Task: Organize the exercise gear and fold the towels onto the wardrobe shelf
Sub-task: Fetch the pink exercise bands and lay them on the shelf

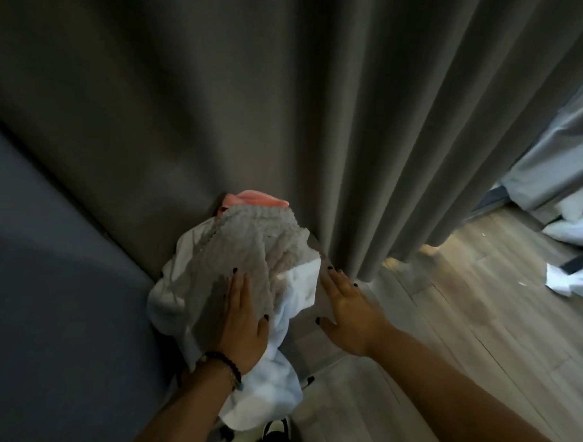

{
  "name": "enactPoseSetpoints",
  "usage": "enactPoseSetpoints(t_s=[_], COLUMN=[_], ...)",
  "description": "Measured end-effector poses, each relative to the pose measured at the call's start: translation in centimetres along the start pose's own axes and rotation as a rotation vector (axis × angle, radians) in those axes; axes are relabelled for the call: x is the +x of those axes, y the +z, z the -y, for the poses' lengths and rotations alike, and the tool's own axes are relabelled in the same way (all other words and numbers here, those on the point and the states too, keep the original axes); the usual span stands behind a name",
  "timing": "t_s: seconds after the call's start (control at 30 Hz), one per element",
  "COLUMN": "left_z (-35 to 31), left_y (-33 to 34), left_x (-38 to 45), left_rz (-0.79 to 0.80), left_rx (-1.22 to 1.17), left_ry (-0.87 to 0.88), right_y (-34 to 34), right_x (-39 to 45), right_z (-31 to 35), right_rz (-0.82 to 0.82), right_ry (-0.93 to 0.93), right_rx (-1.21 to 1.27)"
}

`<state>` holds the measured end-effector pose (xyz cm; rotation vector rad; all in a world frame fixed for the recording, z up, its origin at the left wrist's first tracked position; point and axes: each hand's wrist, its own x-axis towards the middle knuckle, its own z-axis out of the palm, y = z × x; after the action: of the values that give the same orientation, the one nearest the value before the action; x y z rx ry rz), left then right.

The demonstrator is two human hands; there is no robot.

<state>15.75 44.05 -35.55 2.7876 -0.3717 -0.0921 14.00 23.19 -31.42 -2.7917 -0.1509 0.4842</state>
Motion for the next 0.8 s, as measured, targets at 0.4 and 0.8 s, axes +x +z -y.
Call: enactPoseSetpoints(t_s=[0.4, 0.8], left_z=[-2.8, 1.4], left_y=[11.5, 25.5], left_x=[-3.8, -9.8], left_rz=[0.046, 0.176], left_rx=[0.183, 0.081], left_ry=[0.087, 0.011], right_y=[6.9, 22.4], right_x=[0.7, 1.3], right_z=[-7.6, -11.7], right_rz=[0.249, 0.144], right_ry=[-0.171, -0.266], right_rx=[-0.037, 0.159])
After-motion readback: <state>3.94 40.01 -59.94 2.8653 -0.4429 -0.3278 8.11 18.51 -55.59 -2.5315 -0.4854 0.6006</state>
